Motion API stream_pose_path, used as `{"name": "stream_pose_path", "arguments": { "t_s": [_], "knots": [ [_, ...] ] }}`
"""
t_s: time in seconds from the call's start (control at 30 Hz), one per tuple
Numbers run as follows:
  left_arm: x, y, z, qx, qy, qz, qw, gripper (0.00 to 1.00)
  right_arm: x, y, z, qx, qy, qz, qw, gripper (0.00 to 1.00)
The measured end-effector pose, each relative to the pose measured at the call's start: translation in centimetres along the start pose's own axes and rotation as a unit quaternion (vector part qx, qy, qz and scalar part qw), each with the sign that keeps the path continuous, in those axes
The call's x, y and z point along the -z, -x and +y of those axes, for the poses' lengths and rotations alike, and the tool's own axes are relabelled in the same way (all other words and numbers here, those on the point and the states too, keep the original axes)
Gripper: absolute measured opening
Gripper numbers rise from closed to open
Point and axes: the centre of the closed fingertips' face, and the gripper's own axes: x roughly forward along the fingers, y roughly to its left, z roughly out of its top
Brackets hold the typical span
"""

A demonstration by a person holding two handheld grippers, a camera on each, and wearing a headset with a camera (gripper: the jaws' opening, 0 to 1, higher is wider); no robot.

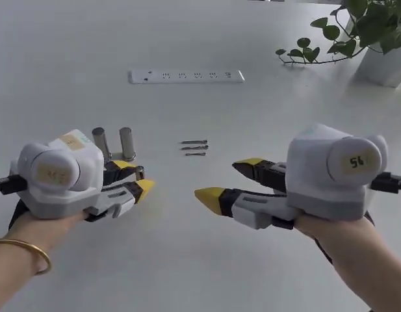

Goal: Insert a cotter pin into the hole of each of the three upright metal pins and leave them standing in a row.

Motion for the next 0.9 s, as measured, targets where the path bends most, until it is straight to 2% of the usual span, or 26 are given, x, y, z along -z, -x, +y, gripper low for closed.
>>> {"name": "stream_pose_path", "arguments": {
  "t_s": [0.03,0.27,0.5,0.57,0.67,0.83,0.9],
  "knots": [
    [0.0,0.1,0.0,-0.002,0.002,0.002,1.0,0.27,0.1,-0.2,0.0,-0.01,-0.001,0.006,0.9999,0.47],
    [-0.8,0.9,-0.2,-0.007,0.012,-0.007,0.9999,0.45,-0.1,-1.3,-1.0,-0.02,0.029,0.024,0.9991,0.48],
    [-0.6,1.5,-0.4,-0.009,0.022,-0.002,0.9997,0.55,-0.8,-2.7,-2.0,-0.03,0.049,0.032,0.9979,0.48],
    [-0.7,1.7,-0.5,-0.012,0.019,-0.002,0.9998,0.58,-0.7,-3.1,-2.3,-0.037,0.05,0.042,0.9972,0.48],
    [-0.9,2.1,-0.6,-0.017,0.025,0.001,0.9995,0.68,-0.7,-3.8,-2.6,-0.044,0.066,0.052,0.9955,0.47],
    [-1.1,2.7,-0.9,-0.021,0.03,-0.002,0.9993,0.72,-0.9,-5.0,-3.1,-0.056,0.063,0.069,0.9941,0.43],
    [-1.1,2.8,-0.9,-0.022,0.036,-0.001,0.9991,0.76,-1.1,-5.7,-4.0,-0.059,0.07,0.075,0.993,0.42]
  ]
}}
